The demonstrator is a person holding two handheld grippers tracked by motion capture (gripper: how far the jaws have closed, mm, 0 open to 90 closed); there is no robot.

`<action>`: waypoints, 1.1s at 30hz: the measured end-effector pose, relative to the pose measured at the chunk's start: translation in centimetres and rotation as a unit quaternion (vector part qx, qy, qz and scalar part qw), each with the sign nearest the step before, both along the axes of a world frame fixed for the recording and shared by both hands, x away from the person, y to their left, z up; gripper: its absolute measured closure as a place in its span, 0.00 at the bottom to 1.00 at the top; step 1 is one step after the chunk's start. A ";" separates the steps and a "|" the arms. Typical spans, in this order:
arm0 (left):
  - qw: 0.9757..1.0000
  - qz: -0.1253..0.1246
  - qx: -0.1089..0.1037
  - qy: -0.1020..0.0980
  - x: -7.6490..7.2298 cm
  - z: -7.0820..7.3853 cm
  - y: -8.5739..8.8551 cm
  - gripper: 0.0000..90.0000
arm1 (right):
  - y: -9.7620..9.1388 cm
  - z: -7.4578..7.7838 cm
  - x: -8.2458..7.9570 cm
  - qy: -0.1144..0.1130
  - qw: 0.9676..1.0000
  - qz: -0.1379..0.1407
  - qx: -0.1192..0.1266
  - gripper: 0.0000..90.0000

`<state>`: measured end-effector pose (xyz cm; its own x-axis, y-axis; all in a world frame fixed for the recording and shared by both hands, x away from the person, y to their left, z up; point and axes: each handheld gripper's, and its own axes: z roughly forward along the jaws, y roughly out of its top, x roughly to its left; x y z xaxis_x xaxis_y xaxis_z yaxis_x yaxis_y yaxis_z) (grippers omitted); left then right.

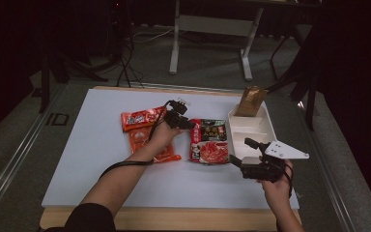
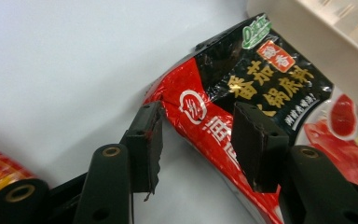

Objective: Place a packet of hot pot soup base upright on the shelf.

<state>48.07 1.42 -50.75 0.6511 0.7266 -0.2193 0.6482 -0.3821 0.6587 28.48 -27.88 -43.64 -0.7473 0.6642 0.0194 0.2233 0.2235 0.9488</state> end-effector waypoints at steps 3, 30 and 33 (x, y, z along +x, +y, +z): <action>1.000 0.015 -0.003 0.009 0.5 -0.6 -0.4 0.59 | -0.1 -0.3 0.1 0.003 1.000 0.000 -0.005 0.16; 0.999 0.039 -0.003 0.035 1.7 -1.7 -2.4 0.96 | -0.3 -0.8 0.5 0.013 1.000 0.002 0.001 0.17; 0.999 0.034 -0.009 0.025 1.3 -0.9 -2.2 0.96 | -0.5 -0.5 0.5 0.010 1.000 0.005 0.002 0.20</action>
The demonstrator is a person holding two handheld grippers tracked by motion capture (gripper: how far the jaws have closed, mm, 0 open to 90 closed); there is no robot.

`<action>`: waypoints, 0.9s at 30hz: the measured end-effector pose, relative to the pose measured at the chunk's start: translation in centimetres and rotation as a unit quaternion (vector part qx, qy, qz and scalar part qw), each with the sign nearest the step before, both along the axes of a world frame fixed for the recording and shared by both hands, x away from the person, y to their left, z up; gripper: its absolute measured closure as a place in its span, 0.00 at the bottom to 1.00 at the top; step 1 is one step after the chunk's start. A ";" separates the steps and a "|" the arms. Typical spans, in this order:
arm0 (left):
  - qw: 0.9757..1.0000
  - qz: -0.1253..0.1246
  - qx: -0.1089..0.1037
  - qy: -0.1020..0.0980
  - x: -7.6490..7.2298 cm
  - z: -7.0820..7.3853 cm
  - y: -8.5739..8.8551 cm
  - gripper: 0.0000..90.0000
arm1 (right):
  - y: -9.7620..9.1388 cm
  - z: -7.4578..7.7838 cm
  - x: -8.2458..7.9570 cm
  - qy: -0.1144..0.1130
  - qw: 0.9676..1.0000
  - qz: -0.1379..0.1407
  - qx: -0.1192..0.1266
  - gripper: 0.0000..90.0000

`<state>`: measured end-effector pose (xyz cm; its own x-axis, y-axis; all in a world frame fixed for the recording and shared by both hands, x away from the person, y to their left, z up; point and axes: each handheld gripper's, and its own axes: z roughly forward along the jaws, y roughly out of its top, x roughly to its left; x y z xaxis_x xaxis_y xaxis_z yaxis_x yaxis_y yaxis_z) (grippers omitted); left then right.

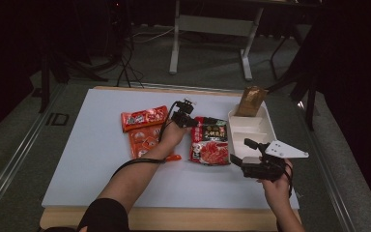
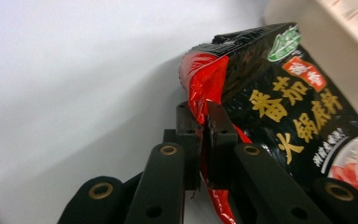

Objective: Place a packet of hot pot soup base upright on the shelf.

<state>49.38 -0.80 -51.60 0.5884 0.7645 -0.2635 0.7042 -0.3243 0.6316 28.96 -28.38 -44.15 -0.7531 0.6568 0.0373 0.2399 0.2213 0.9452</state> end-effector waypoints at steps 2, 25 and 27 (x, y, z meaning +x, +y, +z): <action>1.000 0.001 -0.007 -0.005 -0.3 0.5 0.2 0.96 | 0.1 0.1 -0.1 -0.014 1.000 -0.004 -0.009 0.20; 0.992 -0.026 -0.092 -0.077 -5.9 5.5 1.9 0.97 | 0.3 0.8 -0.5 -0.015 0.999 -0.042 -0.020 0.11; 0.992 -0.030 -0.092 -0.085 -6.3 5.8 2.0 0.97 | 0.3 0.9 -0.5 -0.015 0.998 -0.048 -0.023 0.11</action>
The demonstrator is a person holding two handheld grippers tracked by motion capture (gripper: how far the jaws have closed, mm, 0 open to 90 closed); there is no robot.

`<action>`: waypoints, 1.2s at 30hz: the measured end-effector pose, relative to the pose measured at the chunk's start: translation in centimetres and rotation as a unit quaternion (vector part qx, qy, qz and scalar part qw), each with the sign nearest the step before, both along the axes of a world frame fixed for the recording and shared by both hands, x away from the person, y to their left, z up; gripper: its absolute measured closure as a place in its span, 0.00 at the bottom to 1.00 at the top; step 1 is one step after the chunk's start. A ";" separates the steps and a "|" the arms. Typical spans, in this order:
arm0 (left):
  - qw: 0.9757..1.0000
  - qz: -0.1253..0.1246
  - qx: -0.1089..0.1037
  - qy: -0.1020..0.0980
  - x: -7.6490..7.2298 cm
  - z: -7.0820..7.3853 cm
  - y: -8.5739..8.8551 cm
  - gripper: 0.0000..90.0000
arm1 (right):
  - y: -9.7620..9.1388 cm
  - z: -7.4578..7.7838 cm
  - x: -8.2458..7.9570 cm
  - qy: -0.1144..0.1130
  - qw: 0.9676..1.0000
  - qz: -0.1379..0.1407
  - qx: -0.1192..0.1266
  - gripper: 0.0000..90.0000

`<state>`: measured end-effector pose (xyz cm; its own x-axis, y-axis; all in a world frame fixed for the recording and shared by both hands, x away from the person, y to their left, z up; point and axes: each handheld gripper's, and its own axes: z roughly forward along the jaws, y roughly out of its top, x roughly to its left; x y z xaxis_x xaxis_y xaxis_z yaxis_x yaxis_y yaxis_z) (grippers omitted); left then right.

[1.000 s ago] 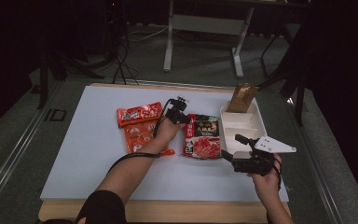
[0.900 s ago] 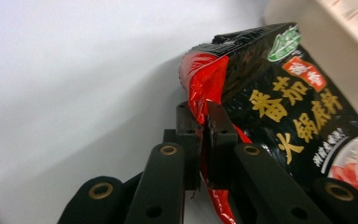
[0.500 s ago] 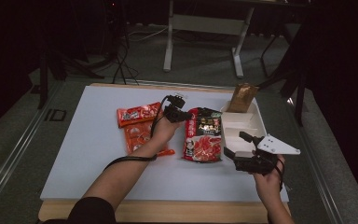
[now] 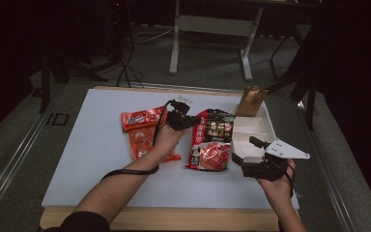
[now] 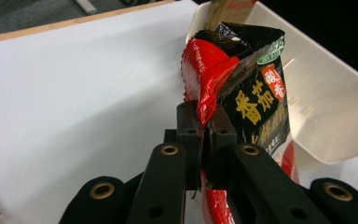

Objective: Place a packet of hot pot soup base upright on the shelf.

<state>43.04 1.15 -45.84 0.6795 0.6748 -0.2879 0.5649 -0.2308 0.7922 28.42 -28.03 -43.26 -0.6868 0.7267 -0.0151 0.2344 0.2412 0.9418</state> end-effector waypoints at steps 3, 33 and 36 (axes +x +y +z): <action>1.000 -0.006 -0.005 -0.013 -0.6 0.5 0.0 0.97 | 0.0 0.1 0.0 0.003 1.000 -0.004 -0.005 0.11; 0.991 -0.080 -0.086 -0.060 -3.3 4.9 2.1 0.96 | -0.2 3.5 2.7 0.017 0.999 -0.035 0.014 0.18; 0.989 -0.087 -0.100 -0.068 -3.8 4.9 2.1 0.96 | -0.1 3.7 3.3 0.030 0.999 -0.033 0.020 0.21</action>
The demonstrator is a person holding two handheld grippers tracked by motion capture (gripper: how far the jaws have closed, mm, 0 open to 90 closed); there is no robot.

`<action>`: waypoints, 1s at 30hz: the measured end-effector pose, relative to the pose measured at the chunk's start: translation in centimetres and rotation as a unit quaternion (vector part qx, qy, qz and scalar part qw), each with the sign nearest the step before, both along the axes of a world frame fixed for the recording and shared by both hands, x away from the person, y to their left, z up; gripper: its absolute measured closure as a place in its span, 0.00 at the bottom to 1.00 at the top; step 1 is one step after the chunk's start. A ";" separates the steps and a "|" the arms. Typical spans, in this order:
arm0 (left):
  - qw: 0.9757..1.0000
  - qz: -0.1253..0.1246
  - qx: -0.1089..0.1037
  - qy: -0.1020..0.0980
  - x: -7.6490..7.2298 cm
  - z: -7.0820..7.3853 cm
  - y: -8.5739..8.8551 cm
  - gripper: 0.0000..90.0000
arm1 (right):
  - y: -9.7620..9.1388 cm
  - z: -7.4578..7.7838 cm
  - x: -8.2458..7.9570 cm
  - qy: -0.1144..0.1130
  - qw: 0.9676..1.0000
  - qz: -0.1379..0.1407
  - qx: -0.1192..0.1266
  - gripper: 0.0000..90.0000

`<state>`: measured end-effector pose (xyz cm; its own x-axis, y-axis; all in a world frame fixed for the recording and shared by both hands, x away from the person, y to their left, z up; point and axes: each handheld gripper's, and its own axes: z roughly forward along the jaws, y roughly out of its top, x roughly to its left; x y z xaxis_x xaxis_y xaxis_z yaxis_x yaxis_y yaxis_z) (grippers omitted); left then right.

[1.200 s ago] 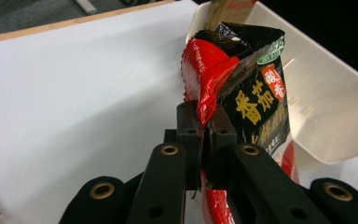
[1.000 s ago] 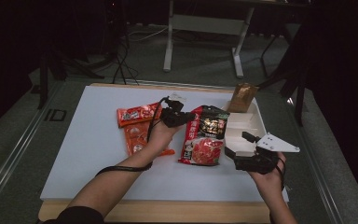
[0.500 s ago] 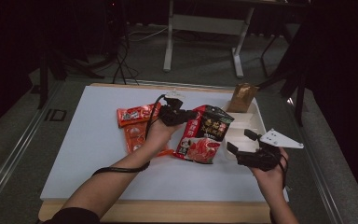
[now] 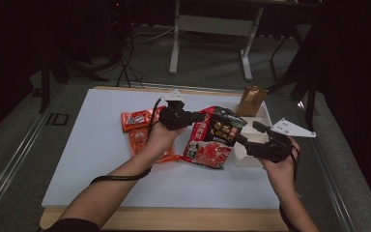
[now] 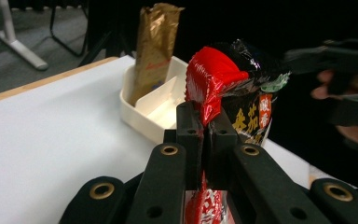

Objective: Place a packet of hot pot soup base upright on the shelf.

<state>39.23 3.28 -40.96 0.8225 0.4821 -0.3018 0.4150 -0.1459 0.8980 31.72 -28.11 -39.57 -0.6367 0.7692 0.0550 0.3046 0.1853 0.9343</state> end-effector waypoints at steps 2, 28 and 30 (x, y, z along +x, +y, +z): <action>1.000 -0.003 -0.006 -0.005 -0.4 0.0 0.0 0.96 | 0.0 -0.1 0.5 0.013 1.000 0.010 0.007 0.25; 0.995 -0.017 -0.096 -0.009 -1.1 -0.2 1.2 0.95 | 1.0 1.7 1.3 0.036 0.997 0.069 0.031 0.84; 0.995 -0.019 -0.096 -0.013 -1.2 -0.1 1.2 0.94 | 1.1 1.9 1.2 0.030 0.997 0.068 0.024 0.85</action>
